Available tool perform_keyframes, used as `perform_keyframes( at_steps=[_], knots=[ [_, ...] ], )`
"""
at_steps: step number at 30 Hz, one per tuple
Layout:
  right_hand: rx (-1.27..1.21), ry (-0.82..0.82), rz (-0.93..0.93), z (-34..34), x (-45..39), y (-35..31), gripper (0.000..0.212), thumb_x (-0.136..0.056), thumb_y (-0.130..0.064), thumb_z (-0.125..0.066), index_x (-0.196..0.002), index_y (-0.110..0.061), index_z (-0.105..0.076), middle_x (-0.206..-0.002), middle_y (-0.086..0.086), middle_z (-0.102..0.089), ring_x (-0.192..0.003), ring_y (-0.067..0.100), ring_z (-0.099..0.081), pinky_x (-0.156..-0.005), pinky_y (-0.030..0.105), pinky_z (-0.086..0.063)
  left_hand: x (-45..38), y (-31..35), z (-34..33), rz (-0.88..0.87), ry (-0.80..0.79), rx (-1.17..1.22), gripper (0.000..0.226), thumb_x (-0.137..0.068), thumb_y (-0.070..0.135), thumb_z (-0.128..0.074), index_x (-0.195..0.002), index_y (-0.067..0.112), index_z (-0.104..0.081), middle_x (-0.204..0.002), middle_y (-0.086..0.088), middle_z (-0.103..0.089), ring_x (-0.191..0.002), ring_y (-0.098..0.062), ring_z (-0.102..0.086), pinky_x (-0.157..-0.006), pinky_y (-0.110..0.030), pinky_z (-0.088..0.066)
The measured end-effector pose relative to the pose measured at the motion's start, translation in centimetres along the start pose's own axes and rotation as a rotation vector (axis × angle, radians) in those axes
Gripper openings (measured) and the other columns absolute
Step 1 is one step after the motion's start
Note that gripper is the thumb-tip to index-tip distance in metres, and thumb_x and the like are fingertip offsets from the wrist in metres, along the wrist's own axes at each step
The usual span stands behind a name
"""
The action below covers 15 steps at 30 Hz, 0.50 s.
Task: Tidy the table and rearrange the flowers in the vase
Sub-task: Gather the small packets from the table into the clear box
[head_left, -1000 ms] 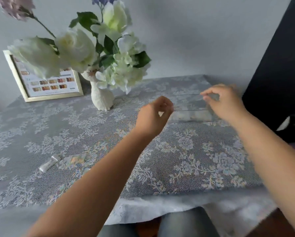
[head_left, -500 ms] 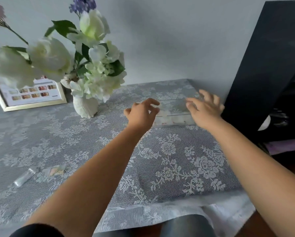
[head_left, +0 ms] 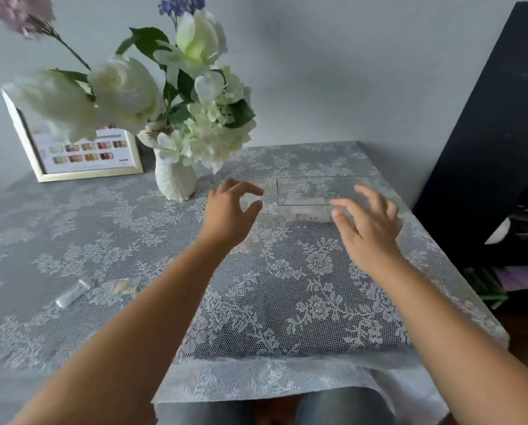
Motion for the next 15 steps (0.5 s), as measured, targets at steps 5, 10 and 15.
perform_keyframes(
  at_steps=[5,10,15],
  knots=[
    [-0.047,-0.192,0.172,-4.0,3.3,-6.1,0.034,-0.083,-0.049,-0.049,-0.115,-0.041,-0.057,-0.144,-0.005,-0.031,-0.128,0.017,-0.015,-0.102,0.045,-0.023,4.8,-6.2,7.1,0.109,0.002,-0.152,0.018,-0.083,0.029,-0.072,-0.101,0.031,-0.069,-0.125,-0.006,-0.059,-0.117,-0.027,-0.051,-0.108,-0.051,-0.032],
    [-0.075,-0.434,0.314,-7.8,5.7,-12.3,0.036,-0.084,-0.054,-0.049,-0.12,-0.048,-0.051,-0.149,-0.011,-0.023,-0.133,0.019,-0.012,-0.106,0.045,-0.019,9.6,-12.0,12.1,0.25,-0.155,-0.346,0.033,-0.081,0.046,-0.069,-0.113,0.038,-0.064,-0.131,-0.002,-0.053,-0.124,-0.029,-0.043,-0.107,-0.046,-0.029],
    [-0.078,-0.544,0.429,-9.8,6.8,-17.8,0.045,-0.083,-0.063,-0.045,-0.126,-0.048,-0.049,-0.15,-0.012,-0.022,-0.133,0.018,-0.012,-0.106,0.044,-0.017,13.3,-15.2,14.3,0.308,-0.294,-0.397,0.056,-0.07,0.078,-0.05,-0.12,0.052,-0.057,-0.135,0.014,-0.043,-0.131,-0.025,-0.025,-0.105,-0.049,-0.027]
  ],
)
Point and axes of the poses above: each hand's wrist, its own x-axis away from the middle knuckle, its own z-axis out of the back of the hand, y = z × x, the point moved 4 cm from there along -x, towards the middle knuckle
